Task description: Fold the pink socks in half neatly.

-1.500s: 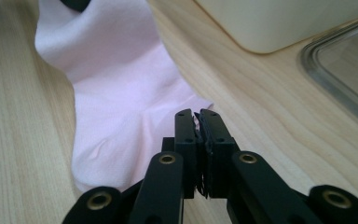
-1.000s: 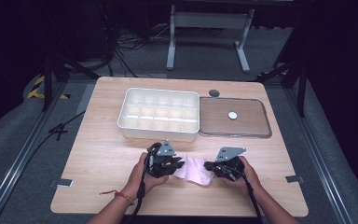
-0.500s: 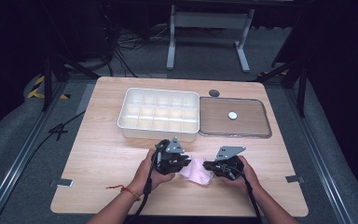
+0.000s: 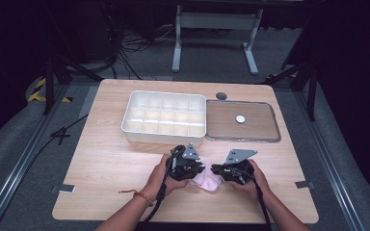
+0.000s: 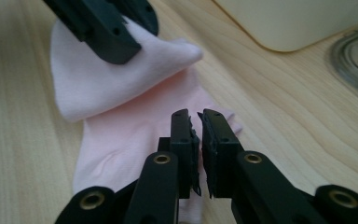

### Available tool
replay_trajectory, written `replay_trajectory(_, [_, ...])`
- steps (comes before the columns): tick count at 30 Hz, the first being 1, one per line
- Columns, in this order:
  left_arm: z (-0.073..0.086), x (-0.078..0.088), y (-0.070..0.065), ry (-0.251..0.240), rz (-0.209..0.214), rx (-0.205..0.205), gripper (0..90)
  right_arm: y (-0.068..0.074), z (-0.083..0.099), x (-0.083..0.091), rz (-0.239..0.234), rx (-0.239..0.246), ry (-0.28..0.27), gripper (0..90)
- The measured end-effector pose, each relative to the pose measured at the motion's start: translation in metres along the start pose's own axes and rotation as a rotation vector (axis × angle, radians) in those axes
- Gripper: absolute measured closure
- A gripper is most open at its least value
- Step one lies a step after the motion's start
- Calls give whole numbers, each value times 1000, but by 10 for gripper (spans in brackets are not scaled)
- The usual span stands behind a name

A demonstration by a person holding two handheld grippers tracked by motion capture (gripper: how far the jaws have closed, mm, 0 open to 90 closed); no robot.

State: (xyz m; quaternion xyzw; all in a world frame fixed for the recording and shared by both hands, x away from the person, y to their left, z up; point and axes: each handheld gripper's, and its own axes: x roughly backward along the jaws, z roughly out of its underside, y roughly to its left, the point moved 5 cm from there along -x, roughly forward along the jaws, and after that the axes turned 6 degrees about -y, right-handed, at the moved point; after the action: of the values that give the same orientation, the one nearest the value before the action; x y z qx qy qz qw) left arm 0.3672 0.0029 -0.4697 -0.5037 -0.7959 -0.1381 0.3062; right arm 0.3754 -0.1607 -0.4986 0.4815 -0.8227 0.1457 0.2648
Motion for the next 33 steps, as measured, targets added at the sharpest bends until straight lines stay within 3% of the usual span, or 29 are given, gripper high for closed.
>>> replay_trajectory(3, [0,-1,0,5,-6,1,800,-3,6,-2,-11,-12,26,838])
replay_trajectory(7, [0,-5,-3,28,-11,-32,797,-4,6,-5,-26,-20,24,840])
replay_trajectory(9, [-1,-7,-5,30,-6,-30,794,-6,6,-7,-39,-38,17,842])
replay_trajectory(14, [2,-23,-10,60,9,-42,788,-4,6,-9,-37,-28,22,843])
replay_trajectory(18, [5,-34,-13,72,-15,-55,774,-5,7,-9,-45,-52,13,841])
replay_trajectory(21, [7,-38,-13,55,-12,-36,769,-6,6,-7,-24,-35,22,787])
replay_trajectory(25, [9,-38,-14,36,-15,-28,759,-12,8,0,-6,-45,23,796])
replay_trajectory(29, [8,-37,-13,31,-14,-23,678,-13,13,1,1,-39,44,816])
replay_trajectory(31, [3,-30,-14,10,-3,-38,641,-12,13,0,-4,-33,42,825])
replay_trajectory(33, [-2,-24,-12,-14,-22,-32,586,-11,13,0,-3,-27,45,826])
